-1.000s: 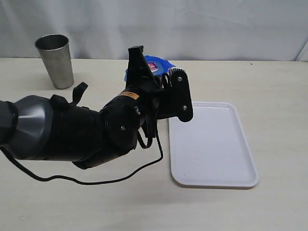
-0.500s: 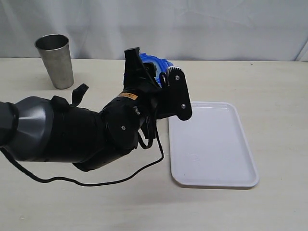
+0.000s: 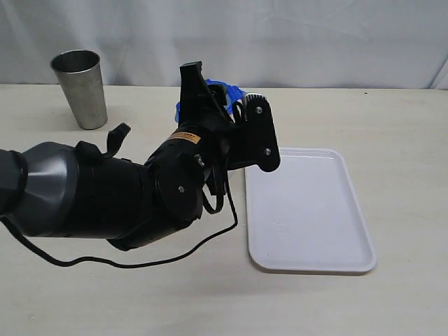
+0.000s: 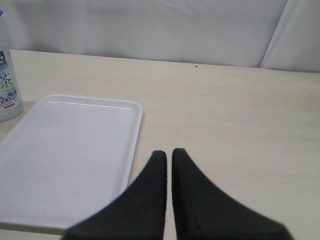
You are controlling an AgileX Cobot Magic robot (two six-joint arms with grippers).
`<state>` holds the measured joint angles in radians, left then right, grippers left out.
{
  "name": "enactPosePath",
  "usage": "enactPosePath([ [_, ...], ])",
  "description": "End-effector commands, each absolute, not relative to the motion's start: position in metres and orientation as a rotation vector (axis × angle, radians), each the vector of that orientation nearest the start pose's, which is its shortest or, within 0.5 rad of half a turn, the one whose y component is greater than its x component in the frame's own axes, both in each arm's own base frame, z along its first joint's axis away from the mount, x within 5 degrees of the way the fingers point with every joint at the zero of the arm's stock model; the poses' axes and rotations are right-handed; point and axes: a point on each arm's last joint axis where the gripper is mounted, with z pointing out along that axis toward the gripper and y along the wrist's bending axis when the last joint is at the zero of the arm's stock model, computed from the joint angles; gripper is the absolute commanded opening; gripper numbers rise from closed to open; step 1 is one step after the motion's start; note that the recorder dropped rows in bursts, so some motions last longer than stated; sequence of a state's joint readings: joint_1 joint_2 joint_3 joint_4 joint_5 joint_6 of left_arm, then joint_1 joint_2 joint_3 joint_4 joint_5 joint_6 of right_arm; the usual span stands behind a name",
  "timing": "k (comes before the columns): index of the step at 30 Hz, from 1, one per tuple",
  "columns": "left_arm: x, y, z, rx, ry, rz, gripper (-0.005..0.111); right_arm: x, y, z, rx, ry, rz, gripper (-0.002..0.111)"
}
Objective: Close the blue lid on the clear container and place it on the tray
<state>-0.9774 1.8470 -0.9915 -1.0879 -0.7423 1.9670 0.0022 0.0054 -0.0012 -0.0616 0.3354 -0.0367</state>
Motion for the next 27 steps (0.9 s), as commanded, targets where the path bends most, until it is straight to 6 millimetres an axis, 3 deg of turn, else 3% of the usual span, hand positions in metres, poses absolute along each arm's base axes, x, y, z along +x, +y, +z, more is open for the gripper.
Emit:
enactPosePath([
  [1,0.256,-0.283,0.201,1.337,1.360,0.634,0.045,0.054,-0.002,0.183,-0.074,1.821,-0.082,0.004],
  [7,0.255,-0.285,0.199,1.357,1.364,0.613,0.013,0.054,-0.002,0.183,-0.074,1.821,-0.082,0.004],
  [11,0.255,-0.285,0.200,1.364,1.350,0.616,0.000,0.054,-0.002,0.183,-0.074,1.821,-0.082,0.004],
  [20,0.255,-0.285,0.201,1.367,1.327,0.638,0.000,0.054,-0.002,0.183,-0.074,1.821,-0.082,0.004],
  [27,0.257,-0.275,0.219,1.206,1.345,0.737,0.000,0.054,-0.002,0.183,-0.074,1.821,-0.082,0.004],
])
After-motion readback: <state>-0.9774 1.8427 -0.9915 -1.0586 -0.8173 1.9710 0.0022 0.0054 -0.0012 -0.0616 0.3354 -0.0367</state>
